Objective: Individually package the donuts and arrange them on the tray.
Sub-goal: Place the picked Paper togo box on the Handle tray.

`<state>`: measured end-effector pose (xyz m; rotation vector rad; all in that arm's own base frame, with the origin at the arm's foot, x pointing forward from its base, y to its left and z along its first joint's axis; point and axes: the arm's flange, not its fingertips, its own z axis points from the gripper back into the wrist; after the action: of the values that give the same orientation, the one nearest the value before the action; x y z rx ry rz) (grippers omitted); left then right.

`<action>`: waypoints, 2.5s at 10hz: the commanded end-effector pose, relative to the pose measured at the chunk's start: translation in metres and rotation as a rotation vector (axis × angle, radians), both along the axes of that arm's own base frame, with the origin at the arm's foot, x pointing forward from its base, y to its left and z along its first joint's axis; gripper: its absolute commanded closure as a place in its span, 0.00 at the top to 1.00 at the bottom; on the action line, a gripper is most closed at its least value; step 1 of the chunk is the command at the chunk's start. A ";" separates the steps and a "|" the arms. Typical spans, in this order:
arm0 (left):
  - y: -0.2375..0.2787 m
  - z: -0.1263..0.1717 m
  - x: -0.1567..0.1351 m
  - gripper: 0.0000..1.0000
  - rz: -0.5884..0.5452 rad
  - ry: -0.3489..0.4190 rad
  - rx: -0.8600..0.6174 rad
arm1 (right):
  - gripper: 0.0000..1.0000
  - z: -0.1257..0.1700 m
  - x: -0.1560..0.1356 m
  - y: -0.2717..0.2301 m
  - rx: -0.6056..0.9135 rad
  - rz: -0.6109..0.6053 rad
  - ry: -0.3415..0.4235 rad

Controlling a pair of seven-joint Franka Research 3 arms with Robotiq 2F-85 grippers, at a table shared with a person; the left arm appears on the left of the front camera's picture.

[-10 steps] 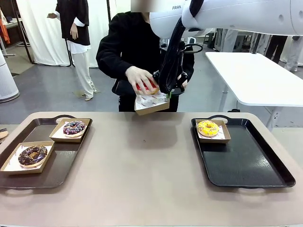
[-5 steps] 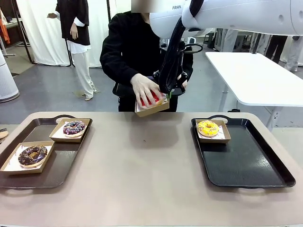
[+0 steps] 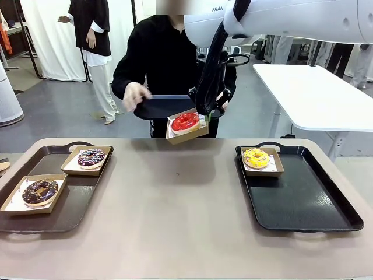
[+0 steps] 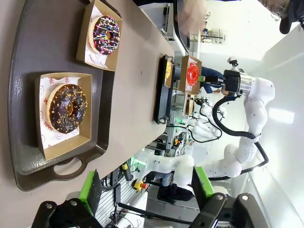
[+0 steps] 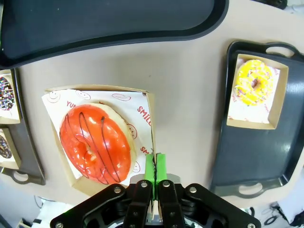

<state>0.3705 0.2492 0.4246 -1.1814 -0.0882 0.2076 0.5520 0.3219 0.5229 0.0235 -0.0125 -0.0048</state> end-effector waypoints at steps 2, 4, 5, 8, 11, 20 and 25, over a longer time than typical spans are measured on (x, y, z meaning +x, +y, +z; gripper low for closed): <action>0.001 0.002 -0.001 1.00 0.007 0.006 -0.002 | 0.01 0.011 -0.015 -0.010 -0.020 0.048 0.002; 0.001 0.002 -0.001 1.00 0.007 0.006 -0.002 | 0.01 0.040 -0.048 -0.055 0.003 0.068 -0.014; 0.001 0.002 -0.001 1.00 0.007 0.006 -0.002 | 0.01 0.049 -0.068 -0.076 0.000 0.070 -0.011; 0.001 0.002 -0.001 1.00 0.007 0.006 -0.002 | 0.01 0.058 -0.098 -0.145 -0.044 0.064 0.016; 0.001 0.002 -0.001 1.00 0.007 0.006 -0.002 | 0.01 0.037 -0.106 -0.210 0.005 0.044 0.052; 0.001 0.002 -0.001 1.00 0.007 0.006 -0.002 | 0.01 0.003 -0.111 -0.285 0.025 -0.001 0.068; 0.001 0.002 -0.001 1.00 0.007 0.006 -0.002 | 0.01 0.003 -0.111 -0.285 0.025 -0.001 0.068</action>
<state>0.3705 0.2494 0.4240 -1.1815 -0.0873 0.2089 0.4420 0.0374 0.5245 0.0582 0.0511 -0.0084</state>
